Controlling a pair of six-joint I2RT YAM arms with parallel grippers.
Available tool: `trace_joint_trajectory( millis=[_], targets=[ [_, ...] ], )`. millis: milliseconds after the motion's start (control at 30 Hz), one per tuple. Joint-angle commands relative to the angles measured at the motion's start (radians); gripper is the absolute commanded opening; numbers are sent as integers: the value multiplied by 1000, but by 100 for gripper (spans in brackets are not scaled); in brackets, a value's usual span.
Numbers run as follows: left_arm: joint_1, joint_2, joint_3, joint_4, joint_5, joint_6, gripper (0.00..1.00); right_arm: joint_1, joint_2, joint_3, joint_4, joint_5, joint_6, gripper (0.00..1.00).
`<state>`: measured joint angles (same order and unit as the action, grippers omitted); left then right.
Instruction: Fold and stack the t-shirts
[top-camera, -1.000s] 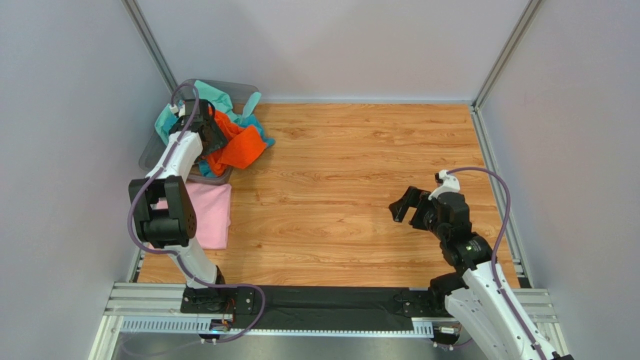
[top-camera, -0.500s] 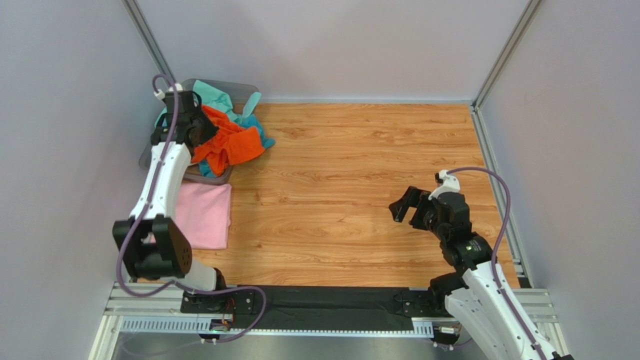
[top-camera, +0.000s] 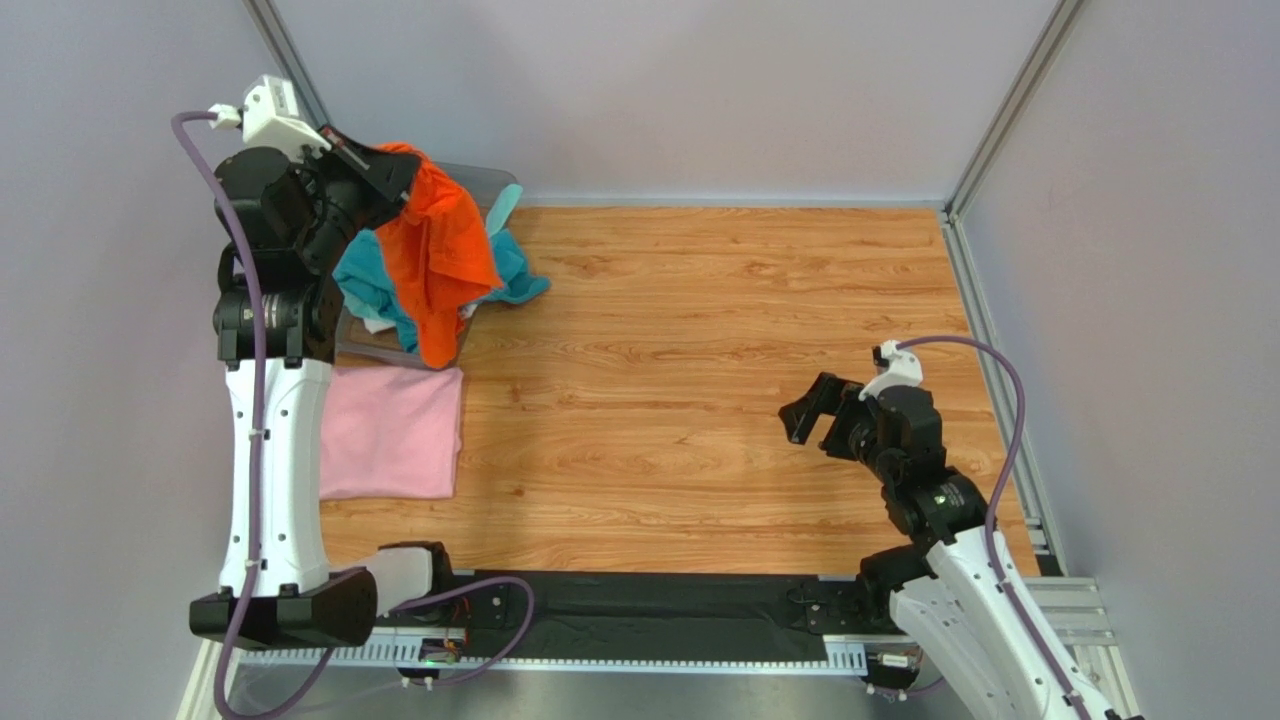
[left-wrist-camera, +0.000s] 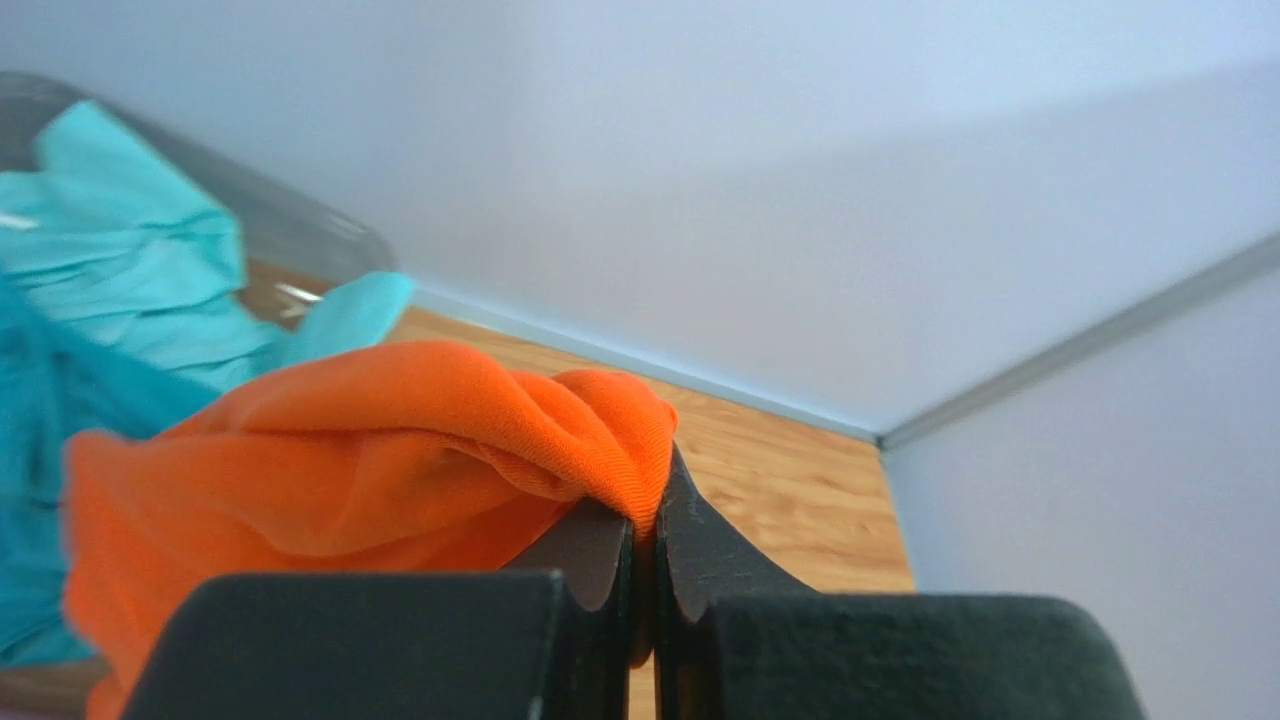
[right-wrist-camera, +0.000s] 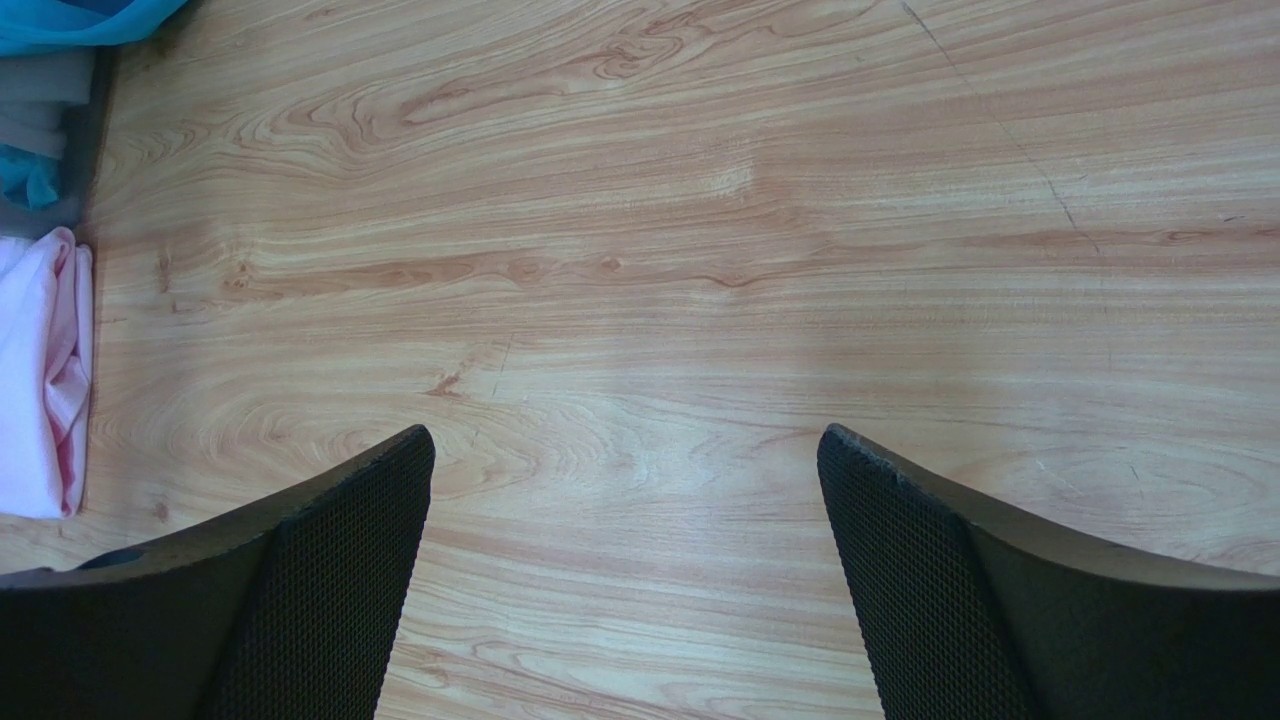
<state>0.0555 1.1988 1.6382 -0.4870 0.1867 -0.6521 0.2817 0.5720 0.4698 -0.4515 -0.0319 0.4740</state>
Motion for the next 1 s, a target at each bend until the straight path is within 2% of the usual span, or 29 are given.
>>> trace_joint_trajectory(
  millis=[0,100,200,267,367,400,433,533,567,633,667,700,733,767,800,867,900,967],
  targets=[
    [-125,-42,45,77,143,-9,0,-1,-15,-2,20,13,-9,100],
    [-257,-51,58,96,135,19,0,-1,-29,-2,17,20,-8,100],
    [-345,-30,63,160,256,-13,0,-1,-50,-7,8,30,-2,100],
    [-403,-12,63,178,283,-17,0,-1,-67,-8,-1,98,6,100],
    [-540,47,100,185,307,11,0,-1,-118,-7,-33,180,23,100],
    [-604,80,115,226,359,6,0,-1,-142,-7,-51,235,49,100],
    [-605,96,115,266,408,-7,0,-1,-143,-7,-64,236,49,100],
    [-615,142,62,417,564,-118,0,-1,-205,-3,-123,372,98,100],
    [-615,153,51,433,568,-119,0,-1,-240,-5,-136,429,112,100],
    [-612,165,28,363,519,-43,2,-6,-276,-19,-153,467,136,100],
    [-608,163,-7,244,482,-15,2,-1,-311,-25,-156,489,141,100],
    [-590,153,-40,196,412,32,1,-1,-325,-39,-156,498,144,100],
    [-574,142,-87,150,375,48,1,-1,-342,-45,-154,503,152,100],
    [-557,128,-206,143,334,55,1,-1,-366,-49,-154,500,149,100],
    [-516,96,-274,146,241,55,8,-1,-376,-53,-150,500,146,100],
    [-440,81,-439,131,144,55,26,-3,-385,-57,-142,481,140,100],
    [-412,85,-474,101,44,34,41,-1,-386,-63,-135,468,132,100],
    [-363,105,-547,20,5,32,63,-3,-367,-76,-99,416,112,100]
  ],
)
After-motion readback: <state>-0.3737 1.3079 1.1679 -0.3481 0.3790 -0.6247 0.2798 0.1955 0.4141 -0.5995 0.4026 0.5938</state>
